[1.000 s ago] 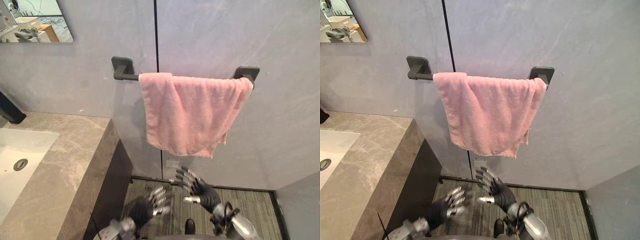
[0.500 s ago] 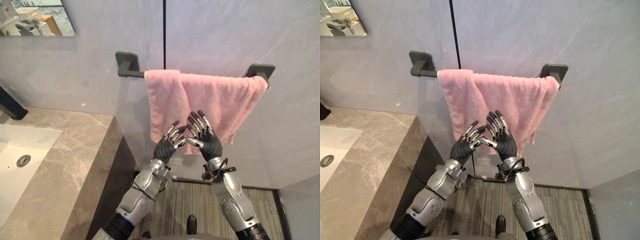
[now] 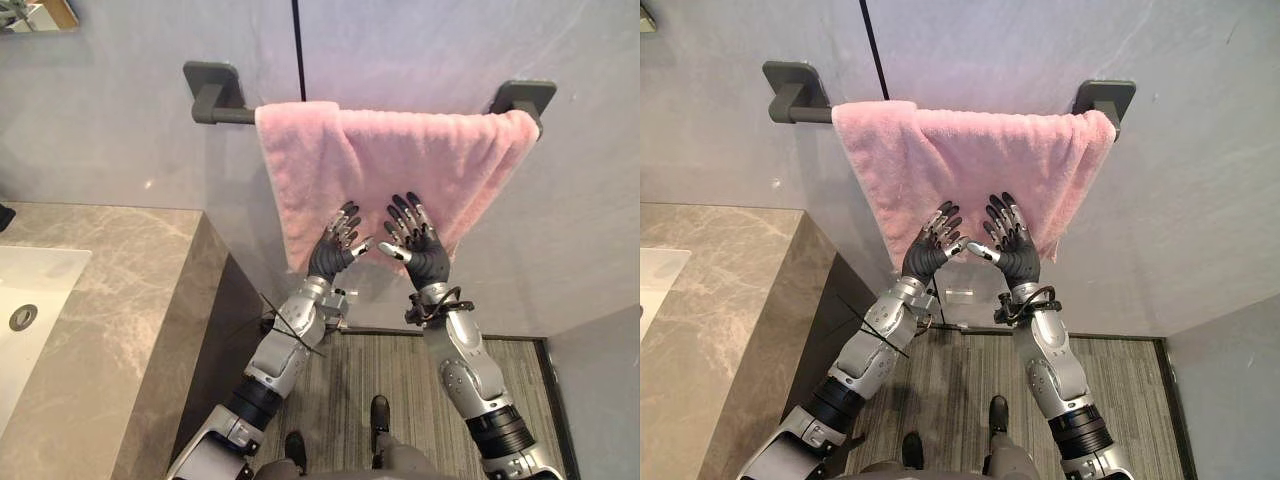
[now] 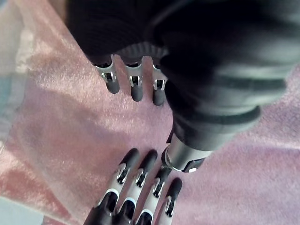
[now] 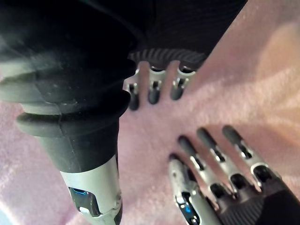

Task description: Organize washtable

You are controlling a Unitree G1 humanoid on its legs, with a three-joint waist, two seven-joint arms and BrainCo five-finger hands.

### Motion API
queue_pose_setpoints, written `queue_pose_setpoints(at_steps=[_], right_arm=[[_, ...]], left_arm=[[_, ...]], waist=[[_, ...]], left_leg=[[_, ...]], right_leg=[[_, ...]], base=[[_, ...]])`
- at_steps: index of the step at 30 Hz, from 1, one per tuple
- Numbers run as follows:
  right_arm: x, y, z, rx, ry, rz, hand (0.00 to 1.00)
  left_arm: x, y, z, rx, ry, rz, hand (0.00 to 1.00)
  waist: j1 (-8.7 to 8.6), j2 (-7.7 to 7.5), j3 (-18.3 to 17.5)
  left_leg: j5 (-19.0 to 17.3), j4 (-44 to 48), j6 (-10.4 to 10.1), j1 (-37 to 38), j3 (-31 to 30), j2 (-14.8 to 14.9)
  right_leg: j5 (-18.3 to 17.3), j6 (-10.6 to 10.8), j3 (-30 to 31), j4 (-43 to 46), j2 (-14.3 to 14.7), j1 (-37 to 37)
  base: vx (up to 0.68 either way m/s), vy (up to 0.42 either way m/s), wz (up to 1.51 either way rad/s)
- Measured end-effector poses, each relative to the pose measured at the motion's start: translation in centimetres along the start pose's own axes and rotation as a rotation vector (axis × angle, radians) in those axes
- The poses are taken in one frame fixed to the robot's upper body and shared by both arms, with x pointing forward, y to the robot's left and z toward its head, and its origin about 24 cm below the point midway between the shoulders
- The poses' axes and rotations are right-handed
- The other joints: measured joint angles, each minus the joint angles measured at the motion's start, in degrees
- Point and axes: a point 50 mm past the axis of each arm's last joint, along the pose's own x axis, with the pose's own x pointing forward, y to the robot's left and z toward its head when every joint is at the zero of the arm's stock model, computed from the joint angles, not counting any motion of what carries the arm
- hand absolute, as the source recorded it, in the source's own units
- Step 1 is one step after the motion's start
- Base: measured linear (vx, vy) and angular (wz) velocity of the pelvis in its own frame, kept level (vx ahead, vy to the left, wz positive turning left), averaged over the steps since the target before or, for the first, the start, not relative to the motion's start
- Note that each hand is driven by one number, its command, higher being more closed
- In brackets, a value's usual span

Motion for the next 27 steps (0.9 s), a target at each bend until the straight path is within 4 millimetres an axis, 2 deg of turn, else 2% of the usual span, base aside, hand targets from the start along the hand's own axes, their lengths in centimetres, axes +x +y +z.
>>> queue_pose_setpoints(at_steps=[4,10,15,27], right_arm=[[0.0,-0.6,0.2,0.002,-0.011,-0.031,0.0],[0.1,-0.7,0.0,0.035,-0.02,-0.062,0.0],[-0.4,-1.7,-0.4,0.032,-0.003,-0.105,0.0],[-2.0,-3.7,-1.5,0.009,0.037,-0.213,0.0]], left_arm=[[0.1,1.3,0.0,0.011,-0.001,0.078,0.0],[0.1,3.9,1.0,0.084,-0.046,0.219,0.0],[-0.2,5.8,0.9,0.096,-0.041,0.323,0.0],[-1.2,8.0,0.8,0.068,-0.041,0.441,0.0]], waist=[[-0.06,-0.19,0.18],[-0.12,-1.43,0.97],[-0.11,-1.5,1.01],[-0.07,-2.46,1.61]], left_leg=[[0.01,-0.03,0.02,0.03,0.0,-0.24],[0.1,0.08,0.16,0.38,0.1,-0.39],[0.09,-0.1,0.16,1.47,0.18,-0.37],[0.09,-0.44,0.15,3.17,0.17,-0.3]], right_leg=[[0.03,0.05,0.02,0.0,-0.24,0.01],[0.29,0.27,0.27,-0.01,-0.41,0.32],[0.34,0.3,0.41,-0.04,-0.38,1.26],[0.34,0.31,0.4,-0.23,-0.32,2.86]], base=[[0.0,0.0,0.0],[0.0,0.0,0.0],[0.0,0.0,0.0],[0.0,0.0,0.0]])
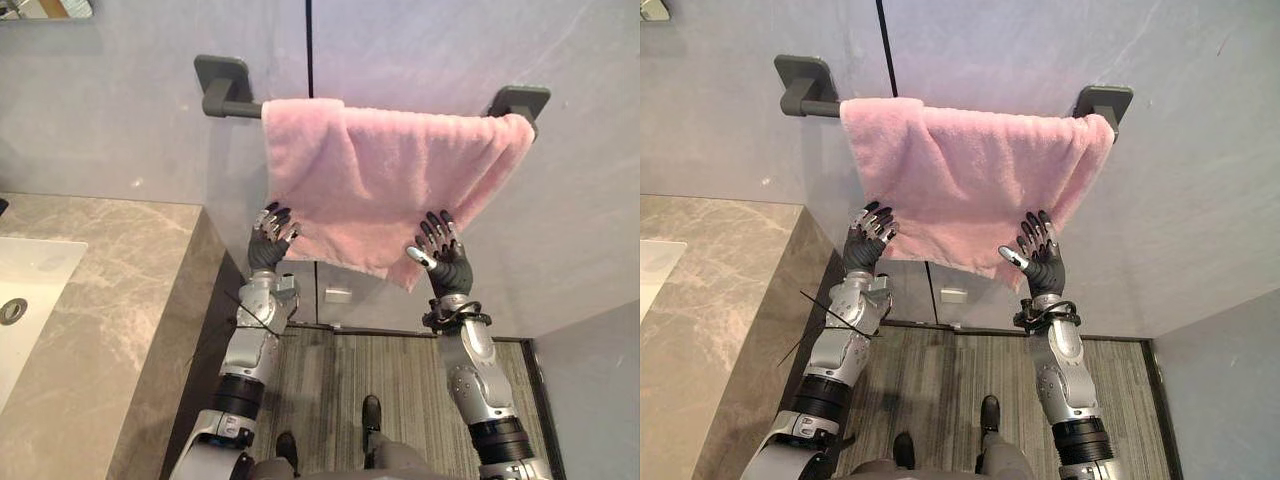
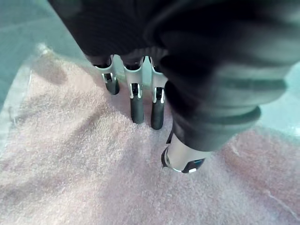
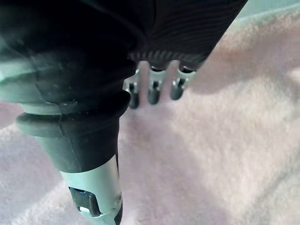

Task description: Organize washtable

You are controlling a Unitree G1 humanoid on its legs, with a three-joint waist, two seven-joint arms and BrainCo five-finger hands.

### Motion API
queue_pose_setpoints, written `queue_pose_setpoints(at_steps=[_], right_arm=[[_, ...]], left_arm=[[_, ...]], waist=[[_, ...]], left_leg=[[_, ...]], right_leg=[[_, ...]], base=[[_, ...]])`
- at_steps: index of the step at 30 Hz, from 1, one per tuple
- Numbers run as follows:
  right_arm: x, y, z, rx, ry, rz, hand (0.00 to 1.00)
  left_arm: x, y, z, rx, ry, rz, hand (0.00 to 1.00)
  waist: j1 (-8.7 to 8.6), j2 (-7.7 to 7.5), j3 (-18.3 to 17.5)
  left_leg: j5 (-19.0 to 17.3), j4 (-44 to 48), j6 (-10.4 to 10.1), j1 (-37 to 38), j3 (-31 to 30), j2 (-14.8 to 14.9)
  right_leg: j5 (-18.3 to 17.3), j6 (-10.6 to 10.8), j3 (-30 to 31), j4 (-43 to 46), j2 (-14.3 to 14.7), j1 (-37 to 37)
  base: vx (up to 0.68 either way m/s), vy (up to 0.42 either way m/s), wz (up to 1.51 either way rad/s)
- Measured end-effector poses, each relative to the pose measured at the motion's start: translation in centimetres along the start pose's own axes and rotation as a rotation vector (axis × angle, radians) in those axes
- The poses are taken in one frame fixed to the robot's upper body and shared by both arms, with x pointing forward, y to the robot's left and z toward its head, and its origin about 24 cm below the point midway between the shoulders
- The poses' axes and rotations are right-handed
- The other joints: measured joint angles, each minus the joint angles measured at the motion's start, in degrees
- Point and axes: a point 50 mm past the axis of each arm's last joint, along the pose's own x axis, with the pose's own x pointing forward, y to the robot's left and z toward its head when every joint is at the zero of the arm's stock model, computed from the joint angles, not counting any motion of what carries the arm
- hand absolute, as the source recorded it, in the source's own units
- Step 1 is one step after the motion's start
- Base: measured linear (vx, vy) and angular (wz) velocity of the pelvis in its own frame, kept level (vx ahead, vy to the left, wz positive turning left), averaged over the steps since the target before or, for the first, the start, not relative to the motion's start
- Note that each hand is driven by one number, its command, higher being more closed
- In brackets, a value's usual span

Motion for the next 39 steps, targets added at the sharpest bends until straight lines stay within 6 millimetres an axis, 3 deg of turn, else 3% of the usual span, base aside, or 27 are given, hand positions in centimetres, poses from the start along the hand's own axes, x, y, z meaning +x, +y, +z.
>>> queue_pose_setpoints(at_steps=[8,13,16,18,20,21,23,24,28,30,35,36,38,39], right_arm=[[-1.1,-1.3,-0.9,-0.014,0.049,-0.058,0.0],[-2.8,-2.5,-3.0,-0.034,0.156,-0.095,0.0],[-4.9,-3.7,-5.9,-0.052,0.289,-0.16,0.0],[-7.5,-5.2,-9.1,-0.076,0.462,-0.222,0.0],[-9.6,-6.2,-10.9,-0.106,0.581,-0.26,0.0],[-11.8,-7.2,-12.7,-0.132,0.709,-0.304,0.0],[-14.1,-8.1,-14.0,-0.127,0.815,-0.37,0.0],[-16.3,-9.0,-15.1,-0.135,0.914,-0.43,0.0],[-20.8,-10.9,-16.2,-0.176,1.1,-0.567,0.0],[-21.3,-11.3,-16.5,-0.17,1.128,-0.607,0.0],[-22.0,-12.3,-16.3,-0.276,1.196,-0.614,0.0],[-22.1,-12.4,-16.3,-0.313,1.211,-0.596,0.0],[-22.1,-12.4,-16.3,-0.321,1.218,-0.59,0.0],[-22.0,-12.3,-16.3,-0.32,1.219,-0.588,0.0]], left_arm=[[-1.0,1.7,-1.3,0.0,0.046,0.057,0.0],[-2.6,2.8,-2.9,0.044,0.105,0.058,0.0],[-4.5,4.5,-5.4,0.11,0.21,0.079,0.0],[-6.5,5.7,-7.8,0.15,0.327,0.105,0.0],[-7.8,6.5,-9.1,0.175,0.39,0.107,0.0],[-9.2,7.2,-10.5,0.187,0.467,0.116,0.0],[-10.7,8.1,-12.0,0.199,0.554,0.136,0.0],[-12.6,9.2,-13.6,0.207,0.655,0.179,0.0],[-17.4,11.5,-16.8,0.239,0.901,0.257,0.0],[-20.1,13.0,-17.9,0.235,1.017,0.335,0.0],[-24.0,15.7,-18.3,0.234,1.162,0.522,0.0],[-24.3,15.9,-18.3,0.218,1.172,0.54,0.0],[-24.4,16.1,-18.2,0.199,1.17,0.549,0.0],[-24.5,16.1,-18.2,0.184,1.169,0.556,0.0]], waist=[[0.04,-0.11,0.04],[0.12,-0.3,-0.03],[0.1,-0.42,-0.11],[0.16,-0.46,-0.19],[0.2,-0.51,-0.22],[0.24,-0.49,-0.23],[0.29,-0.4,-0.22],[0.26,-0.24,-0.26],[0.34,-0.1,-0.43],[0.4,-0.03,-0.4],[1.88,1.73,-1.48],[2.23,1.09,-2.36],[2.29,1.72,-2.14],[2.27,1.19,-2.46]], left_leg=[[0.12,-0.76,-0.01,1.29,0.12,-0.04],[0.12,-0.79,0.01,1.92,0.07,-0.06],[0.14,-1.03,-0.02,2.96,0.09,-0.01],[0.11,-1.68,-0.05,4.28,0.12,0.02],[0.1,-1.71,-0.07,4.32,0.16,0.0],[0.08,-1.72,-0.1,4.39,0.18,-0.01],[0.05,-1.74,-0.15,4.78,0.16,0.02],[-0.02,-1.89,-0.22,5.69,0.19,0.08],[-0.22,-2.79,-0.45,7.13,0.82,0.14],[-0.22,-2.99,-0.44,8.04,1.38,0.17],[-0.84,-3.72,-0.41,11.12,1.41,0.35],[-0.87,-3.74,-0.37,11.07,1.4,0.28],[-0.91,-3.78,-0.32,11.03,1.39,0.25],[-0.97,-3.79,-0.26,11.06,1.36,0.24]], right_leg=[[-0.02,0.02,0.08,-0.01,0.02,0.81],[-0.03,0.04,0.02,-0.03,-0.01,1.46],[-0.2,0.22,-0.05,-0.09,0.13,2.3],[-0.61,0.5,-0.17,-0.1,0.16,3.52],[-0.99,0.99,-0.23,-0.1,0.08,3.57],[-1.12,1.05,-0.24,-0.1,0.05,3.63],[-1.31,0.91,-0.23,-0.09,0.08,4.01],[-1.57,1.01,-0.22,-0.09,0.21,4.7],[-1.92,1.17,-0.1,-0.09,0.33,5.54],[-1.96,1.2,0.31,-0.08,0.47,6.22],[-2.92,1.31,-0.21,-0.09,0.58,9.51],[-3.11,1.35,-0.29,-0.09,0.48,9.52],[-3.25,1.18,-0.22,-0.09,0.47,9.42],[-3.3,1.18,-0.17,-0.09,0.47,9.41]], base=[[0.0,0.0,0.0],[0.0,0.0,0.0],[0.0,0.0,0.0],[0.0,0.0,0.0],[0.0,0.0,0.0],[0.0,0.0,0.0],[0.0,0.0,0.0],[0.0,0.0,0.0],[0.01,-0.003,-0.07],[0.01,-0.004,-0.09],[0.0,0.001,0.04],[-0.01,0.008,0.06],[-0.01,-0.005,-0.02],[-0.02,-0.013,-0.04]])
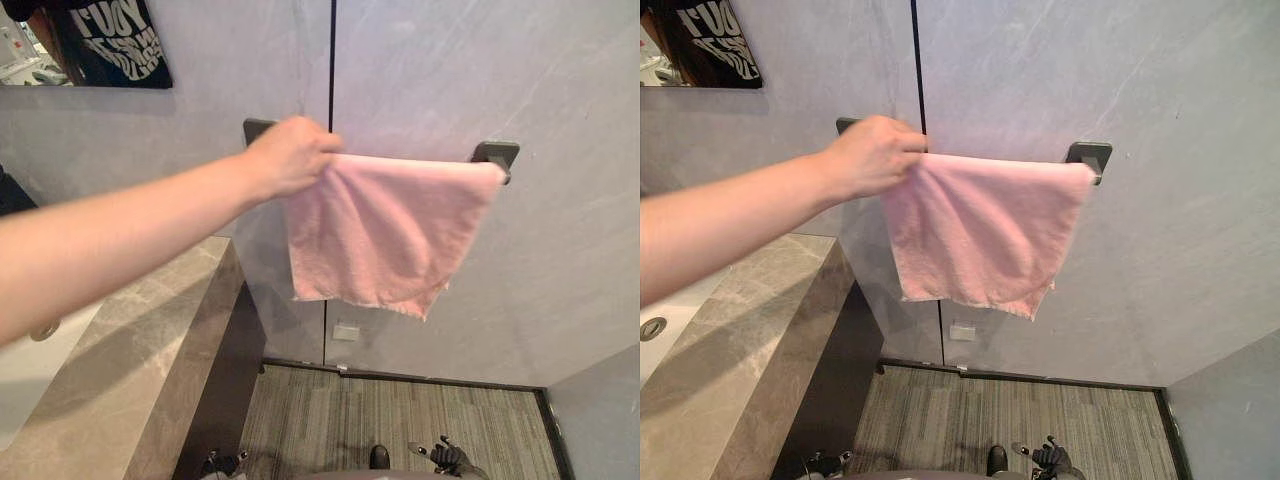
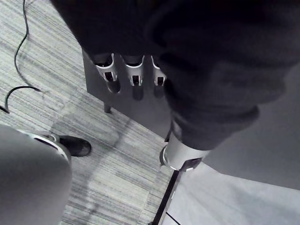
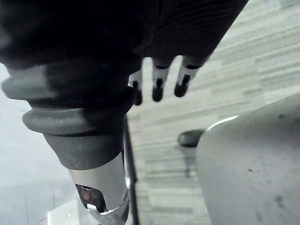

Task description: Organize washtable

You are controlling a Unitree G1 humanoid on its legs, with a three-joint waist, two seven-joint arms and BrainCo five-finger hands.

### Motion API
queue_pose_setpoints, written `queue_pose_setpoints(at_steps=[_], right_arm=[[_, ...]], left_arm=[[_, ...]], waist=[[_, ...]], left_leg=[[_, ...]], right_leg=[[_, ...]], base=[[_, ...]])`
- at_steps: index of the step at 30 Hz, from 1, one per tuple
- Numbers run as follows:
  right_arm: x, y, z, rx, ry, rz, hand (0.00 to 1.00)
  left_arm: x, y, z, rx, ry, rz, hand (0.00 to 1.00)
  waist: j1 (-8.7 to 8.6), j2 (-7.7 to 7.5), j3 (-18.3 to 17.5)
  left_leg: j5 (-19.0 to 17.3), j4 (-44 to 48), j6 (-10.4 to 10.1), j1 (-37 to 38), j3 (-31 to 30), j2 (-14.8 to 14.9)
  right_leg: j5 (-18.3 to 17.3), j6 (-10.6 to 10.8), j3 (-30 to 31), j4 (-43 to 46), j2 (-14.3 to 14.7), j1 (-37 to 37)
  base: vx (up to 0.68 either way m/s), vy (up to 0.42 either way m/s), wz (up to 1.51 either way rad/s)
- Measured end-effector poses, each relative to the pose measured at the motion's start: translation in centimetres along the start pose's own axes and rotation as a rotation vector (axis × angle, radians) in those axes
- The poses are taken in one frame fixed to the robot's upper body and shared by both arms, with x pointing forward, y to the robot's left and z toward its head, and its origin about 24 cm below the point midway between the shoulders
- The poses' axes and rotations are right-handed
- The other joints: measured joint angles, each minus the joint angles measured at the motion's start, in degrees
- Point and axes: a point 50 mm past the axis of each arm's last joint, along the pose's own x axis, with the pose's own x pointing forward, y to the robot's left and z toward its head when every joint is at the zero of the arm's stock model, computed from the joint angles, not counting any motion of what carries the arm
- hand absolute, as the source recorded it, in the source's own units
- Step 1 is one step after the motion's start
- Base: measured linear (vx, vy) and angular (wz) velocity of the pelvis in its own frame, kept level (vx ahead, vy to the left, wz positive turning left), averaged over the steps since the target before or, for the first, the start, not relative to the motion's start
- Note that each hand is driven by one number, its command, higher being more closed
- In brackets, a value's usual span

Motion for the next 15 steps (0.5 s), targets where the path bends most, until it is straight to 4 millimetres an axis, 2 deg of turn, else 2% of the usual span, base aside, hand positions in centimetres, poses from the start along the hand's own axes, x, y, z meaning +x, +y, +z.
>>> queue_pose_setpoints(at_steps=[4,5,6,9,15], right_arm=[[0.1,0.1,0.1,-0.013,0.007,0.004,0.0],[0.1,0.1,0.2,-0.023,0.005,0.004,0.0],[0.1,0.1,0.2,-0.025,0.005,0.004,0.0],[0.1,0.1,0.3,-0.031,0.005,0.002,0.0],[0.2,0.6,1.1,-0.096,-0.032,0.009,0.0]], left_arm=[[0.0,-0.1,-0.1,-0.011,0.005,-0.005,0.0],[0.0,-0.1,-0.1,-0.012,0.006,-0.006,0.0],[0.0,-0.2,-0.1,-0.011,0.006,-0.008,0.0],[0.0,-0.6,0.1,0.001,0.002,-0.01,0.0],[-0.1,-1.6,1.0,0.092,-0.06,-0.032,0.0]], waist=[[-0.21,0.57,0.24],[-0.26,0.0,-0.13],[-0.3,0.46,0.07],[-0.34,0.37,-0.08],[-0.43,0.4,-0.19]], left_leg=[[-0.41,-0.06,-0.02,-0.03,-0.02,0.04],[-0.5,-0.04,0.03,-0.01,-0.03,0.08],[-0.54,-0.04,0.0,-0.02,-0.04,0.11],[-0.59,-0.01,-0.08,0.22,-0.08,0.23],[-0.94,0.06,-0.01,0.73,-0.24,0.38]], right_leg=[[-0.25,0.12,-0.04,0.0,0.09,-0.05],[-0.36,0.2,-0.04,0.0,0.12,-0.03],[-0.5,0.14,-0.04,0.0,0.18,-0.04],[-0.63,0.35,-0.04,0.01,0.33,-0.03],[-0.68,0.34,-0.2,0.01,0.48,0.12]], base=[[0.0,0.0,0.0],[0.0,0.0,0.0],[0.0,0.0,0.0],[0.04,-0.005,-0.01],[0.05,-0.001,-0.01]])
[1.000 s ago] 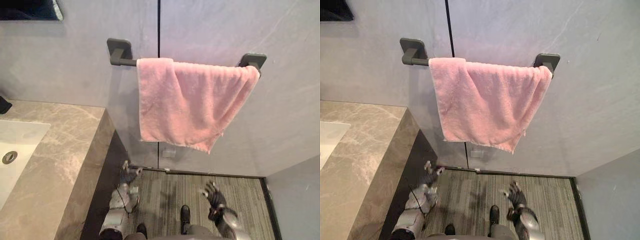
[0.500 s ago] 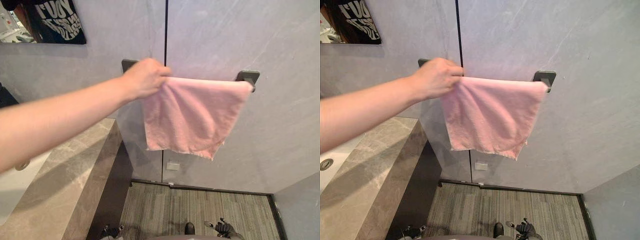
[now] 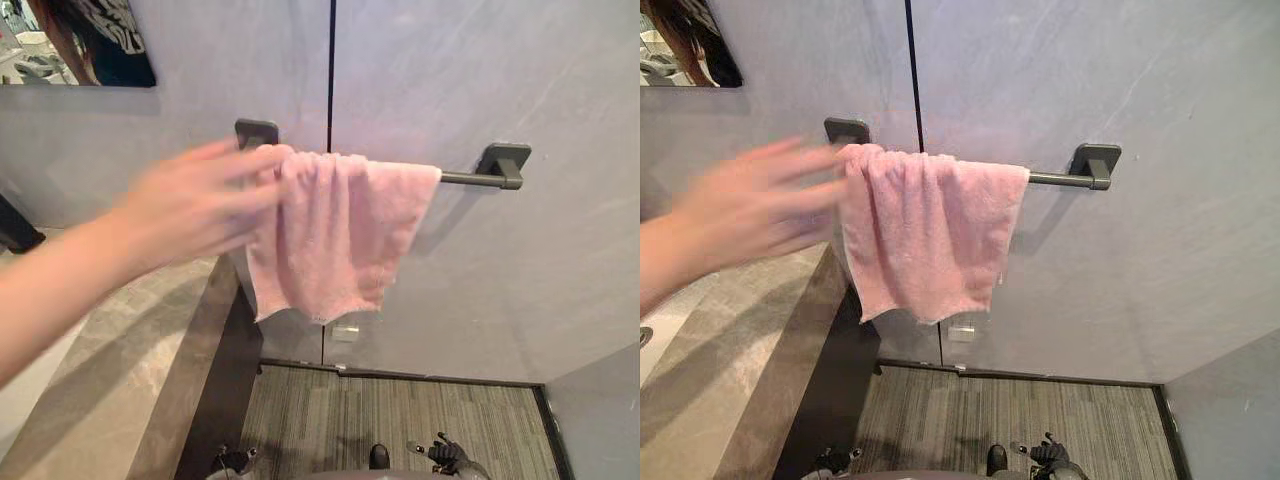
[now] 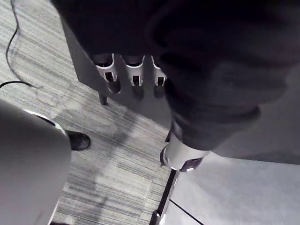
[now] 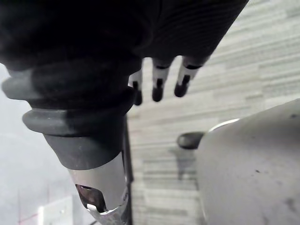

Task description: Organize washtable

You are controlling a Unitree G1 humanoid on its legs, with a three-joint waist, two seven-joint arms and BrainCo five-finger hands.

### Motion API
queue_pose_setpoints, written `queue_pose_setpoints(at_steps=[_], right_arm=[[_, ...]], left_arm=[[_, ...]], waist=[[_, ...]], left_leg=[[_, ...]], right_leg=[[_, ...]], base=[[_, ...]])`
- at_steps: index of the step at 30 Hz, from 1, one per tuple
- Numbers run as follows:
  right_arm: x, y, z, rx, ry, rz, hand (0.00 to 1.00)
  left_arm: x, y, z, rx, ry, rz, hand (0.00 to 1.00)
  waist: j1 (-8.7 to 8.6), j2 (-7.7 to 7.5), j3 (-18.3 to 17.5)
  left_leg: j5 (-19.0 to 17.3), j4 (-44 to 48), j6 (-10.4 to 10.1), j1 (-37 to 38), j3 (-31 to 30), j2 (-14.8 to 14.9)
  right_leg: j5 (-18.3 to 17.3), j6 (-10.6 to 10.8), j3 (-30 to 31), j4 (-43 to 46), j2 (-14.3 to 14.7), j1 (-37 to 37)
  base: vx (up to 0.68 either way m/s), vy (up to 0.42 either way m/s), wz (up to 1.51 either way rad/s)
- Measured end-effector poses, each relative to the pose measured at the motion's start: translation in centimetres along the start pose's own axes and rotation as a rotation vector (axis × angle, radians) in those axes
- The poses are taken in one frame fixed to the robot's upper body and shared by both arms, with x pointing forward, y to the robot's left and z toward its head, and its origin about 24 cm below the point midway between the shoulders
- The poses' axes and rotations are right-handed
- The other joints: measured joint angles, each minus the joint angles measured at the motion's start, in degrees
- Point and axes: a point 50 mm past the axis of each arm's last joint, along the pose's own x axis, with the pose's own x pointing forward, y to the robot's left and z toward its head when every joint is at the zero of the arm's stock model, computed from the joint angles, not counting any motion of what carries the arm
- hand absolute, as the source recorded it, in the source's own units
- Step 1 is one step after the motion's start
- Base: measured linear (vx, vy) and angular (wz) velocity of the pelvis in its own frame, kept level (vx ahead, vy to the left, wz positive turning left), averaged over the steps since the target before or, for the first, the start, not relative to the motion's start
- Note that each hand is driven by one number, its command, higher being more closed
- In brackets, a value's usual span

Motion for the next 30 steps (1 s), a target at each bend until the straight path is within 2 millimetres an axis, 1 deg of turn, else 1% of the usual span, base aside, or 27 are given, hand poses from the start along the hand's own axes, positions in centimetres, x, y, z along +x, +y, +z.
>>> queue_pose_setpoints(at_steps=[1,2,3,4,5,6,7,9,10,12,13,15,16,18,21,22,23,24,25,28,30], right_arm=[[-0.1,0.2,0.4,0.021,-0.028,-0.006,0.0],[-0.3,0.4,0.9,0.058,-0.071,-0.013,0.0],[-0.4,0.5,1.3,0.082,-0.098,-0.017,0.0],[-1.0,0.5,3.0,0.146,-0.203,-0.032,0.0],[-1.1,0.4,3.4,0.154,-0.223,-0.034,0.0],[-1.5,0.1,5.0,0.182,-0.312,-0.048,0.0],[-1.8,-0.1,5.8,0.199,-0.354,-0.055,0.0],[-3.0,-0.4,9.0,0.236,-0.507,-0.065,0.0],[-3.4,-0.4,9.8,0.241,-0.547,-0.065,0.0],[-5.4,-0.4,12.9,0.264,-0.712,-0.055,0.0],[-6.0,-0.3,13.6,0.272,-0.752,-0.048,0.0],[-8.0,0.3,15.5,0.313,-0.878,-0.018,0.0],[-8.4,0.5,15.9,0.319,-0.908,-0.008,0.0],[-10.1,1.0,17.0,0.333,-0.995,0.026,0.0],[-11.7,1.3,17.5,0.389,-1.07,0.066,0.0],[-12.4,1.5,17.7,0.395,-1.099,0.088,0.0],[-12.5,1.6,17.7,0.398,-1.105,0.092,0.0],[-12.9,1.7,18.0,0.407,-1.124,0.112,0.0],[-13.5,1.9,18.3,0.414,-1.148,0.157,0.0],[-13.7,2.6,18.6,0.415,-1.158,0.227,0.0],[-13.8,3.0,18.7,0.424,-1.158,0.267,0.0]], left_arm=[[-0.1,-0.4,0.9,0.022,-0.054,-0.003,0.0],[-0.4,-1.0,2.2,0.029,-0.135,-0.001,0.0],[-0.6,-1.1,3.1,0.025,-0.183,0.001,0.0],[-1.6,-1.7,6.1,0.018,-0.348,0.003,0.0],[-1.8,-1.7,6.6,0.018,-0.377,0.007,0.0],[-2.6,-1.8,8.6,0.0,-0.482,0.015,0.0],[-3.0,-1.9,9.5,-0.011,-0.53,0.021,0.0],[-4.6,-1.8,12.5,-0.071,-0.676,0.034,0.0],[-5.1,-1.8,13.1,-0.083,-0.706,0.031,0.0],[-7.0,-2.2,15.1,-0.148,-0.819,0.026,0.0],[-7.6,-2.3,15.5,-0.169,-0.846,0.029,0.0],[-9.7,-2.4,16.6,-0.202,-0.944,0.037,0.0],[-10.3,-2.4,17.0,-0.202,-0.975,0.043,0.0],[-12.5,-2.5,18.1,-0.183,-1.093,0.051,0.0],[-14.4,-2.8,18.5,-0.177,-1.183,0.033,0.0],[-15.1,-3.2,18.0,-0.17,-1.199,-0.007,0.0],[-15.2,-3.3,17.9,-0.166,-1.199,-0.018,0.0],[-15.4,-3.7,17.5,-0.161,-1.186,-0.088,0.0],[-15.6,-4.2,16.8,-0.191,-1.149,-0.212,0.0],[-15.7,-4.4,16.0,-0.233,-1.103,-0.332,0.0],[-16.0,-4.4,15.8,-0.257,-1.092,-0.402,0.0]], waist=[[0.12,0.0,0.03],[0.07,0.01,0.04],[0.04,-0.01,0.05],[0.03,-0.03,0.06],[0.02,-0.04,0.04],[-0.05,-0.06,0.03],[-0.07,-0.05,0.05],[-0.07,-0.02,0.04],[-0.08,-0.02,0.05],[0.02,-0.07,-0.14],[-0.02,-0.07,-0.11],[0.04,0.08,-0.19],[0.06,0.12,-0.2],[0.15,0.13,-0.21],[0.6,0.19,-0.25],[0.86,0.26,-0.3],[0.94,0.28,-0.31],[1.3,0.43,-0.41],[1.42,0.6,-0.5],[1.48,0.77,-0.61],[1.57,1.0,-0.78]], left_leg=[[-0.08,0.0,0.02,-0.1,-0.12,-0.04],[-0.14,0.03,0.1,-0.38,-0.39,-0.13],[-0.14,0.06,0.11,-0.57,-0.48,-0.17],[-0.19,0.24,0.18,-1.64,-0.77,-0.3],[-0.23,0.3,0.24,-1.84,-0.81,-0.32],[-0.26,0.51,0.28,-2.35,-0.89,-0.39],[-0.26,0.51,0.29,-2.43,-0.93,-0.39],[-0.25,0.47,0.3,-2.43,-1.02,-0.29],[-0.25,0.46,0.3,-2.46,-1.05,-0.26],[-0.24,0.84,0.31,-3.24,-1.1,-0.29],[-0.23,0.93,0.32,-3.47,-1.11,-0.3],[-0.22,1.08,0.32,-3.47,-1.16,-0.18],[-0.22,1.08,0.32,-3.46,-1.17,-0.16],[-0.22,1.13,0.33,-3.4,-1.27,-0.2],[-0.3,1.25,0.47,-3.57,-1.34,-0.3],[-0.45,1.53,0.69,-3.58,-1.36,-0.33],[-0.48,1.59,0.72,-3.6,-1.37,-0.34],[-0.59,1.88,0.86,-3.78,-1.38,-0.38],[-0.62,2.03,0.91,-4.02,-1.41,-0.46],[-0.62,2.02,0.9,-4.14,-1.45,-0.43],[-0.6,2.05,0.88,-4.55,-1.54,-0.44]], right_leg=[[-0.05,0.05,-0.13,0.0,-0.05,-0.02],[-0.07,0.07,-0.38,0.0,-0.15,-0.2],[-0.07,0.07,-0.46,0.0,-0.21,-0.32],[-0.1,0.08,-0.79,-0.01,-0.43,-0.69],[-0.11,0.09,-0.84,-0.01,-0.47,-0.81],[-0.1,0.09,-0.92,-0.01,-0.57,-1.15],[-0.1,0.09,-0.96,-0.01,-0.58,-1.2],[-0.11,0.09,-1.03,-0.01,-0.45,-1.23],[-0.11,0.08,-1.06,-0.01,-0.42,-1.27],[-0.09,0.06,-1.1,0.01,-0.49,-2.24],[-0.07,0.05,-1.1,0.02,-0.5,-2.4],[-0.07,0.04,-1.17,0.15,-0.39,-2.31],[-0.06,0.04,-1.19,0.25,-0.36,-2.29],[-0.06,0.04,-1.26,0.26,-0.45,-2.11],[-0.06,0.05,-1.35,0.25,-0.61,-1.67],[-0.07,0.05,-1.41,0.18,-0.68,-1.45],[-0.07,0.05,-1.41,0.14,-0.7,-1.42],[-0.08,0.06,-1.42,0.06,-0.77,-1.4],[-0.08,0.06,-1.5,0.05,-0.88,-1.4],[-0.1,0.05,-1.57,0.05,-0.86,-1.41],[-0.1,0.04,-1.65,0.06,-0.89,-1.74]], base=[[0.01,-0.003,0.07],[0.0,-0.003,0.08],[-0.04,-0.007,0.11],[-0.05,-0.008,0.08],[-0.06,-0.013,0.07],[-0.03,-0.012,0.03],[0.0,0.0,0.0],[0.0,0.0,0.0],[0.0,0.0,0.0],[0.0,0.0,0.0],[0.0,0.0,0.0],[0.0,0.0,0.0],[0.0,0.0,0.0],[-0.02,-0.007,0.01],[-0.06,-0.012,0.04],[-0.06,-0.012,0.03],[-0.07,-0.013,0.04],[-0.06,-0.011,0.08],[-0.07,-0.014,0.08],[-0.04,-0.017,0.04],[-0.04,-0.023,0.02]])
